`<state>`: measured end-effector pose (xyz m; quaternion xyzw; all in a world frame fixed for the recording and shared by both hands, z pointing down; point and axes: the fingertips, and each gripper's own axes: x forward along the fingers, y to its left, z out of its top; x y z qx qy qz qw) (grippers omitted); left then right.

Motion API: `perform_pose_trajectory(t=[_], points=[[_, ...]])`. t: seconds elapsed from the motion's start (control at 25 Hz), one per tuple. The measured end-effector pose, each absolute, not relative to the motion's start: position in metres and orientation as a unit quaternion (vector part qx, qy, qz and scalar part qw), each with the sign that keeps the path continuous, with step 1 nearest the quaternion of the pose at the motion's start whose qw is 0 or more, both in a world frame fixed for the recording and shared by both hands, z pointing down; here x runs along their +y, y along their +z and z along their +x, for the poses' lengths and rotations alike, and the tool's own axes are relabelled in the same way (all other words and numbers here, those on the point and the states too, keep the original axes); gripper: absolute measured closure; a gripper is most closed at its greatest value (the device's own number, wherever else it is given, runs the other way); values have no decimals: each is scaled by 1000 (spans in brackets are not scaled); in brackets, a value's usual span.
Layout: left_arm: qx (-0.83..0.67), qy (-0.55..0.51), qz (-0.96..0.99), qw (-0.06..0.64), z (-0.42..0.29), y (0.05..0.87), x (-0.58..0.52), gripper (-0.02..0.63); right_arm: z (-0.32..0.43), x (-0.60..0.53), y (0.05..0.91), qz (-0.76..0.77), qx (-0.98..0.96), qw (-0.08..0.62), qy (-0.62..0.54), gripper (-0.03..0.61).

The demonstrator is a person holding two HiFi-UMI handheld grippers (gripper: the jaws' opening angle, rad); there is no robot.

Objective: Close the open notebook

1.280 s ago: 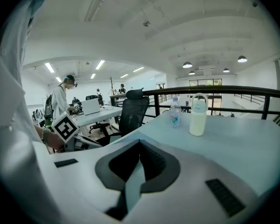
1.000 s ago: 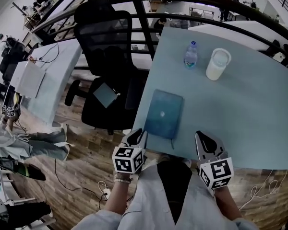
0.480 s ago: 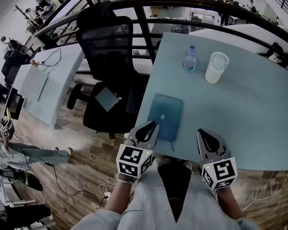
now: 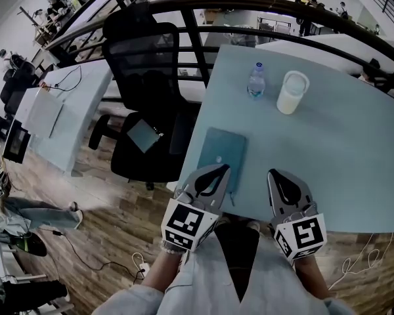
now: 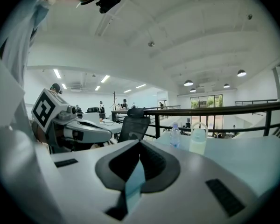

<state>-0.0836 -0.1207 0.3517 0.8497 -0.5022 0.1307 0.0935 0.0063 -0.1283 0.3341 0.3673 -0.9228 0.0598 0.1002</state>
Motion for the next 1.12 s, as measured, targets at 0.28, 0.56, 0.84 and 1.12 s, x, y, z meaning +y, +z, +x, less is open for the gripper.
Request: perform_pose_trajectory(t=[0.28,0.56,0.84,1.12], points=[[-484,113,864,88,-70,334,-117,609,6,-129,323,367,-924,90,52,578],[-485,102,863,95,-69,333,-117,609,7,-128,327,364,-925,99,53,578],[-486,102,862,97,-72,335,-116,609,2,-127,329,359,-926,103,53,578],[-485,102,863,98,-71,336,-116,609,2,-126,330,356,-926,109,53,578]])
